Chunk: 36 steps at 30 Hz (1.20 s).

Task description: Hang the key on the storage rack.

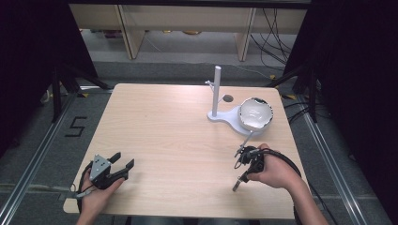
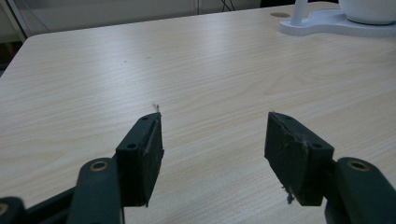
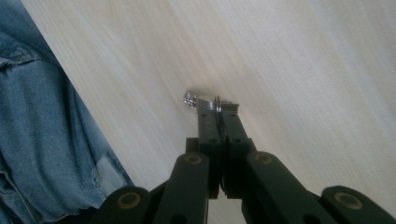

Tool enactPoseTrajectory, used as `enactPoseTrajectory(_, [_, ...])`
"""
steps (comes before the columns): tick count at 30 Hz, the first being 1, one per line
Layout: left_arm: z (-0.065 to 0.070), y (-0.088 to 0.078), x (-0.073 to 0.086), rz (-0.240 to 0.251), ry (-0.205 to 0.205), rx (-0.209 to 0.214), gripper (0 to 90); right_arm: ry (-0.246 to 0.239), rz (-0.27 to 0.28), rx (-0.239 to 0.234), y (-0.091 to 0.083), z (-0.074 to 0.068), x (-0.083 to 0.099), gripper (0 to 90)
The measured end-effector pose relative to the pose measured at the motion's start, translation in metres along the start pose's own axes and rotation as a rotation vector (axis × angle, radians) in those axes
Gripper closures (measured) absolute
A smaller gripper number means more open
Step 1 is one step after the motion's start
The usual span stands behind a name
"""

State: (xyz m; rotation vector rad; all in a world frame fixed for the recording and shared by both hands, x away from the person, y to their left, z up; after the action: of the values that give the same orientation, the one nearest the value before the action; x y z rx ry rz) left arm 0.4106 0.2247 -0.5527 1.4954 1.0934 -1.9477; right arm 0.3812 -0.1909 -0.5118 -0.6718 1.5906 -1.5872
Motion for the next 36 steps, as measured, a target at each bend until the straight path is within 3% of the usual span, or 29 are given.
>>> enactPoseTrajectory(11, [0.000,0.000,0.000,0.001,0.001,-0.002,36.7,0.069,0.111,0.045,-0.013,0.007,-0.012,89.6])
enactPoseTrajectory(18, [0.000,0.000,0.000,0.002,0.003,-0.001,36.7,0.088,0.225,0.122,-0.022,0.018,-0.021,89.6])
enactPoseTrajectory(27, [0.000,0.000,0.000,0.001,0.003,-0.001,36.6,0.118,0.312,0.164,-0.025,0.023,-0.030,89.6])
enactPoseTrajectory(32, [0.000,-0.001,0.000,0.003,0.001,0.000,36.5,0.147,0.335,0.173,-0.026,0.024,-0.032,89.6])
enactPoseTrajectory(35, [0.000,-0.001,0.000,0.002,0.000,0.001,36.4,0.163,0.372,0.190,-0.029,0.026,-0.036,89.6])
enactPoseTrajectory(36, [0.000,-0.001,0.000,0.002,0.000,0.000,36.4,0.176,0.409,0.211,-0.032,0.028,-0.039,89.7])
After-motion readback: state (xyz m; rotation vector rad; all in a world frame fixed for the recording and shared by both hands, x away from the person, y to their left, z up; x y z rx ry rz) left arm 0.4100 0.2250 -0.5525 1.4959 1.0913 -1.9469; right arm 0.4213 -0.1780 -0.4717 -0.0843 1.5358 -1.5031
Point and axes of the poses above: each handheld gripper's, and its own axes: y roughly forward along the jaws, x roughly out of its underside, z roughly to its right, the point moved 9 cm from there along y, roughly forward along the jaws, and after that the axes turned 12 degrees about x, right-handed, at the moved point
